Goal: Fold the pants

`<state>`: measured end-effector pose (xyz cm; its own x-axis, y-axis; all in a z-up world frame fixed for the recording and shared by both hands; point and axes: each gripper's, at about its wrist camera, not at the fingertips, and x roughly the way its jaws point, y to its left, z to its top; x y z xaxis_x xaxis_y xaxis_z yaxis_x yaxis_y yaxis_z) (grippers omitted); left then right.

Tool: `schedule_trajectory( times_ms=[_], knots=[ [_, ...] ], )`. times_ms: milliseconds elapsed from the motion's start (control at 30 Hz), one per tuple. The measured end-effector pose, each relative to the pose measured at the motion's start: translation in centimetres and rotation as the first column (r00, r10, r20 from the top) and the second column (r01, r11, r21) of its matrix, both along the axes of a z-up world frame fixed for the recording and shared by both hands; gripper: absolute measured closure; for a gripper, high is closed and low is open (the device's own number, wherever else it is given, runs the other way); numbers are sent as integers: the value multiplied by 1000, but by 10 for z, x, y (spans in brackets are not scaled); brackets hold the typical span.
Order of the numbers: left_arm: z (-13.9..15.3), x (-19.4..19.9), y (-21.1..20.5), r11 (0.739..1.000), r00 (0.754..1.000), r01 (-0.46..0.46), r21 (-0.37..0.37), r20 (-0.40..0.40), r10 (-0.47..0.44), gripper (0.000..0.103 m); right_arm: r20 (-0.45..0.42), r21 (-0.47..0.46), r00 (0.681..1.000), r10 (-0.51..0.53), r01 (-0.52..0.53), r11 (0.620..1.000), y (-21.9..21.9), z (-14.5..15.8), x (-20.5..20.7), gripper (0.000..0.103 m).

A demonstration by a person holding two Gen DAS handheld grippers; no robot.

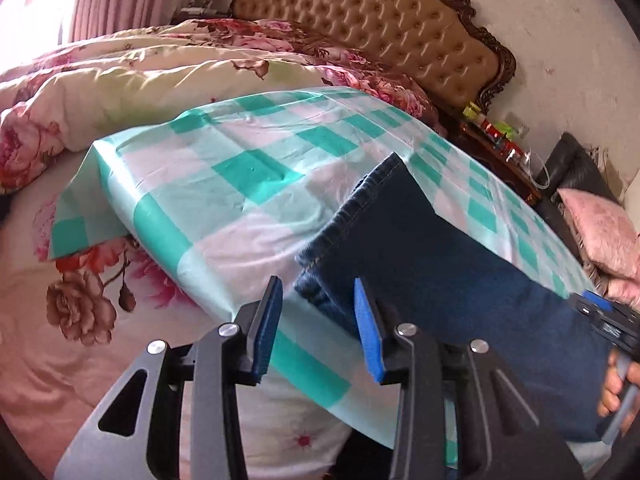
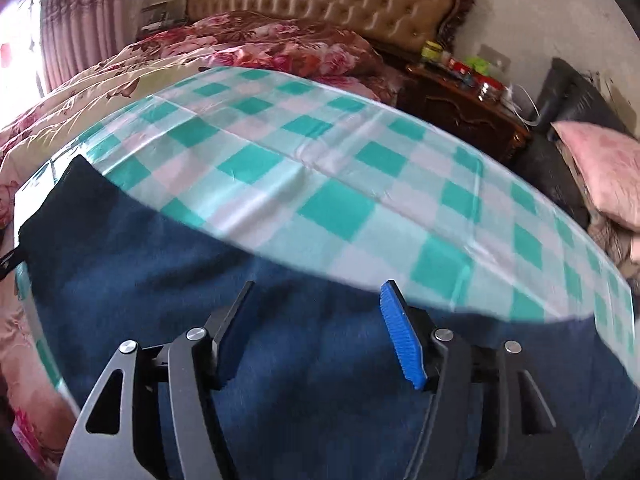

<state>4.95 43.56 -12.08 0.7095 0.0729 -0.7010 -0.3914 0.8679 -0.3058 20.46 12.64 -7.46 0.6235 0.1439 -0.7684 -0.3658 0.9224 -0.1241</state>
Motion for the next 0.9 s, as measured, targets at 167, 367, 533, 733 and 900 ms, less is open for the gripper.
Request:
schedule_trajectory(
  times_ms=[167,367,533,733,900],
  knots=[
    [-4,10,2,999,999,30,18,-37,-29,81,-60,-20,998,-33,32,999,-15,-23,-14,38],
    [1,10,5,998,998,56,-4,-39,-56,86,-56,-53,997,-49,46,998,-18,-36,-15,29],
    [9,7,6,999,998,54,-11,-15,-54,97,-36,-56,998,-56,54,997,-21,-37,-16,23],
    [9,3,11,999,1000,24,-37,-11,-24,88,-15,-54,998,-65,64,996,-23,-38,-17,19],
    [7,3,9,1000,999,19,-14,-30,-19,71,-17,-37,997,-72,72,997,-26,-39,-16,17]
  ],
)
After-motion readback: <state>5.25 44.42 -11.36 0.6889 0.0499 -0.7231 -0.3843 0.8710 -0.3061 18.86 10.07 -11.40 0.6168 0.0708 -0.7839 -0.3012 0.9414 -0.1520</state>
